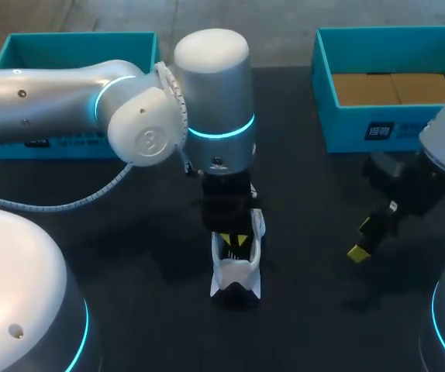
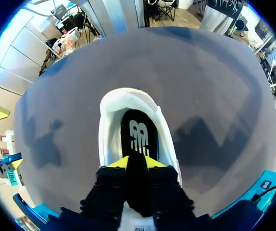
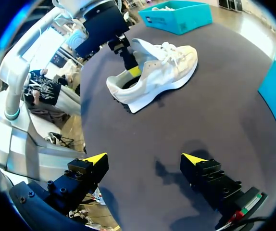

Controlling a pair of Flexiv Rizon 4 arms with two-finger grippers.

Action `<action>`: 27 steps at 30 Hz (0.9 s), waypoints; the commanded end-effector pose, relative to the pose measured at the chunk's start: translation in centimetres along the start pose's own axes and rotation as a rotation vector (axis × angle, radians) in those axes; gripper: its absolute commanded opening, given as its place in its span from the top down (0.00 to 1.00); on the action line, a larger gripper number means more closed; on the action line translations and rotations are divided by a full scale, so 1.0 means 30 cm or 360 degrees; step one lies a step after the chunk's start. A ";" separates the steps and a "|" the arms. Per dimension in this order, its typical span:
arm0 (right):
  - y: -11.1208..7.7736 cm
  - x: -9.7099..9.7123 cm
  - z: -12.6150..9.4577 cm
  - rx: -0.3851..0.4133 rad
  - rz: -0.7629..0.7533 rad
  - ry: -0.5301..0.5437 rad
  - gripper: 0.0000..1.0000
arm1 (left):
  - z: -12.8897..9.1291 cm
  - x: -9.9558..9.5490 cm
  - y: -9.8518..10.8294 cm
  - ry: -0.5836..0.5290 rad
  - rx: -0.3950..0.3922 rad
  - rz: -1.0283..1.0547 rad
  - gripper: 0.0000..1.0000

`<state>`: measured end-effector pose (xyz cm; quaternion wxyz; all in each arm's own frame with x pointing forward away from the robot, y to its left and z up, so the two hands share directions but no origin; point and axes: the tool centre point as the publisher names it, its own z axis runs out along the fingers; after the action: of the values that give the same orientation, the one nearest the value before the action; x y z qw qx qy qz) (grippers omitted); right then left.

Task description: Take the shoe out of the shoebox, open the shoe tongue, remove and reinsert the insole, then place the shoe into the shoebox

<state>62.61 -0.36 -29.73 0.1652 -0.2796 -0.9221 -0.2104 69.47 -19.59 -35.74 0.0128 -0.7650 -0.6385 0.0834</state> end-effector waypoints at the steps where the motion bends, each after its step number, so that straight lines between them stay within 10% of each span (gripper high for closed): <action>1: -0.002 0.003 0.001 0.0001 0.0001 -0.0005 0.00 | 0.010 -0.009 -0.001 0.0034 -0.0042 -0.0015 0.73; 27: -0.002 0.003 0.001 0.0001 0.0001 -0.0005 0.00 | -0.016 0.040 0.026 -0.0055 -0.0148 -0.0173 0.28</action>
<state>62.60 -0.37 -29.73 0.1651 -0.2796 -0.9221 -0.2104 70.48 -19.04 -35.50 -0.0256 -0.7273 -0.6830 0.0620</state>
